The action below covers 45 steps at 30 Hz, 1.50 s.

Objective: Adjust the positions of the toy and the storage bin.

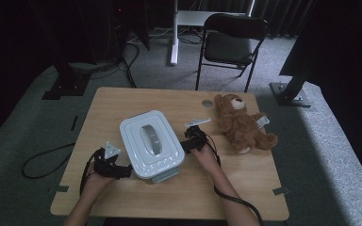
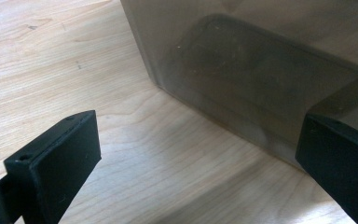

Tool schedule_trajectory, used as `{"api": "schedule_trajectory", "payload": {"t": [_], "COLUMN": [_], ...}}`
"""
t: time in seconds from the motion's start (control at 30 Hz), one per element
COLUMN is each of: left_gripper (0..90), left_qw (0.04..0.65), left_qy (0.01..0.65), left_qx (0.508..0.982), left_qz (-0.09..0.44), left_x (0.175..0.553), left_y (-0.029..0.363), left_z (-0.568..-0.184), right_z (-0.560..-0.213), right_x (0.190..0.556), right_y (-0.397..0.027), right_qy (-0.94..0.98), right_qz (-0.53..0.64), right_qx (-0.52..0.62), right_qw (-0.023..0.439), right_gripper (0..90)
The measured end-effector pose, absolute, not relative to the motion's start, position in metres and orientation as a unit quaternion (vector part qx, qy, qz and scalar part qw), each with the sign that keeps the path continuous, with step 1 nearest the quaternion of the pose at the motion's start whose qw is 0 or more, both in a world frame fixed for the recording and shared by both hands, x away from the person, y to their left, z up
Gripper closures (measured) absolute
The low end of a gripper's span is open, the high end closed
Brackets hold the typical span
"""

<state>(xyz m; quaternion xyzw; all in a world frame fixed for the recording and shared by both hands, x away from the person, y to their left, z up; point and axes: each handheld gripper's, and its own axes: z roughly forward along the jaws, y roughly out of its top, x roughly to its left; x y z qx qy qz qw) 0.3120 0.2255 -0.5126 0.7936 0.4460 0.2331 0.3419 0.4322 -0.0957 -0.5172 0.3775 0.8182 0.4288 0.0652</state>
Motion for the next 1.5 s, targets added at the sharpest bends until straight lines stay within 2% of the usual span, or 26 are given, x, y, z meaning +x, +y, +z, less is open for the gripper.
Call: {"api": "schedule_trajectory", "payload": {"t": [0.47, 0.63, 1.5], "left_gripper": [0.6, 0.5, 0.6], "left_qw": [0.352, 0.355, 0.348], "left_qy": [0.426, 0.422, 0.388], "left_qx": [0.805, 0.808, 0.833], "left_qz": [0.214, 0.208, 0.184], "left_x": [0.298, 0.295, 0.284], "left_y": [0.199, 0.193, 0.16], "left_z": [-0.513, -0.515, -0.512], "right_z": [-0.517, -0.518, -0.516], "right_x": [0.414, 0.41, 0.384], "right_y": [-0.127, -0.137, -0.172], "right_qy": [0.822, 0.823, 0.829], "right_qz": [0.429, 0.428, 0.422], "right_qx": [0.368, 0.37, 0.359], "right_qw": [0.067, 0.05, 0.073], "right_gripper": [16.1, 16.1, 16.1]}}
